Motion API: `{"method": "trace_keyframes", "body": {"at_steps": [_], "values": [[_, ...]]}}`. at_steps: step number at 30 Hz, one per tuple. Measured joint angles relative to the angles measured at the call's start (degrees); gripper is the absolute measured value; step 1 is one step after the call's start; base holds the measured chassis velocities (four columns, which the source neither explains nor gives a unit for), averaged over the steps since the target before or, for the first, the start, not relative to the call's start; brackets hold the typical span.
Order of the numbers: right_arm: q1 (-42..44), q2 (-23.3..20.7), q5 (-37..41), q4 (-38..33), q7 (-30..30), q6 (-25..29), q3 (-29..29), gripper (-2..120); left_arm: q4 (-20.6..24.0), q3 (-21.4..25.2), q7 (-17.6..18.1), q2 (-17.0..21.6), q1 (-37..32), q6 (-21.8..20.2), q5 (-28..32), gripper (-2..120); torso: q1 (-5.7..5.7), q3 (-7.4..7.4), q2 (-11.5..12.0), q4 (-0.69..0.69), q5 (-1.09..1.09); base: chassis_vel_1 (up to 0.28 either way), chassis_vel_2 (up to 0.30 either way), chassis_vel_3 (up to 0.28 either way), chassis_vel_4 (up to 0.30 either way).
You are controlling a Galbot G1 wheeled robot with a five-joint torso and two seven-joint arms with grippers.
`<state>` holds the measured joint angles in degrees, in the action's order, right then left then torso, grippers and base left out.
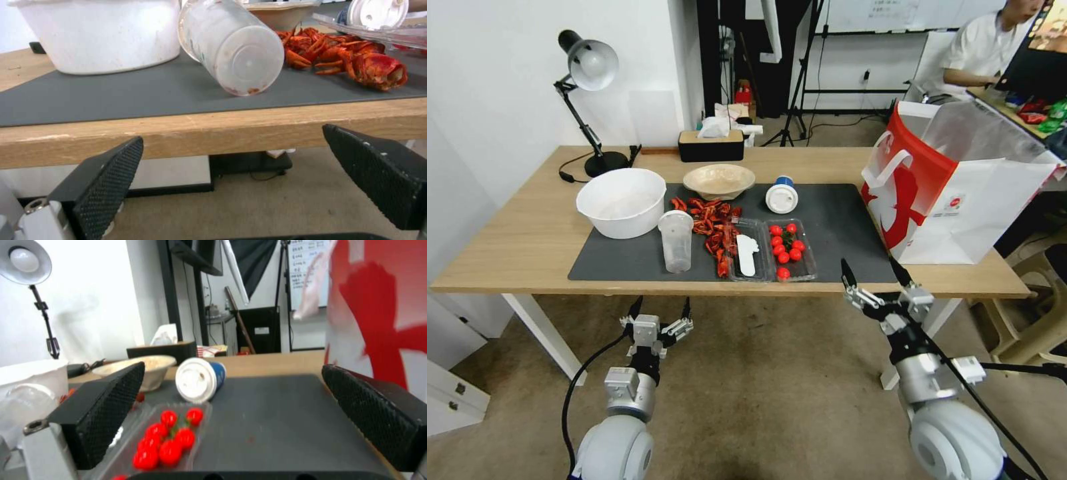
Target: Pick up the trash from the table and place it into the takeout bag.
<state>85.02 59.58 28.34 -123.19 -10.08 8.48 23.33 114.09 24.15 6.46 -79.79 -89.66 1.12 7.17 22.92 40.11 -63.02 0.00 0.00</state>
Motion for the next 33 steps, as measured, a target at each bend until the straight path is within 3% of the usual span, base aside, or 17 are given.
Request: {"method": "trace_keyframes", "body": {"at_steps": [11, 14, 20, 28, 33], "values": [[-10.47, -6.45, 5.21, -0.26, -3.43, -12.43, -3.27, 100, -0.27, -0.84, -0.07, -0.84, 0.64, -0.3, -1.28, 100, 0.0, 0.0, 0.0, -0.01, 0.0, 0.0, 0.0, 0.0, 0.0], [-11.72, -7.27, 6.22, -0.06, -3.81, -13.62, -3.72, 100, -0.28, -0.9, -0.07, -0.94, 0.69, -0.4, -1.4, 100, 0.0, 0.0, 0.0, -0.01, 0.0, 0.0, 0.0, 0.0, 0.0], [-23.37, -10.71, 12.17, 4.71, -6.15, -19.17, -9.8, 100, -0.93, -1.11, -0.05, -1.63, 0.97, -1.04, -2.09, 100, 0.0, 0.0, 0.0, -0.01, -0.01, 0.0, 0.0, 0.0, 0.0], [-36.39, -9.39, 15.43, 13.22, -8.39, -20.83, -20.41, 100, -1.03, -0.05, -0.01, -1.47, 0.84, -1.06, -1.94, 100, 0.0, 0.0, 0.0, 0.0, 0.0, 0.0, 0.0, 0.0, 0.0], [-47.13, -6.01, 18.46, 19.83, -11.38, -22.89, -28.0, 100, -1.03, 0.54, 0.01, -1.22, 0.59, -0.97, -1.61, 100, 0.0, 0.01, 0.01, 0.0, 0.0, 0.0, 0.0, 0.0, 0.0]]}}
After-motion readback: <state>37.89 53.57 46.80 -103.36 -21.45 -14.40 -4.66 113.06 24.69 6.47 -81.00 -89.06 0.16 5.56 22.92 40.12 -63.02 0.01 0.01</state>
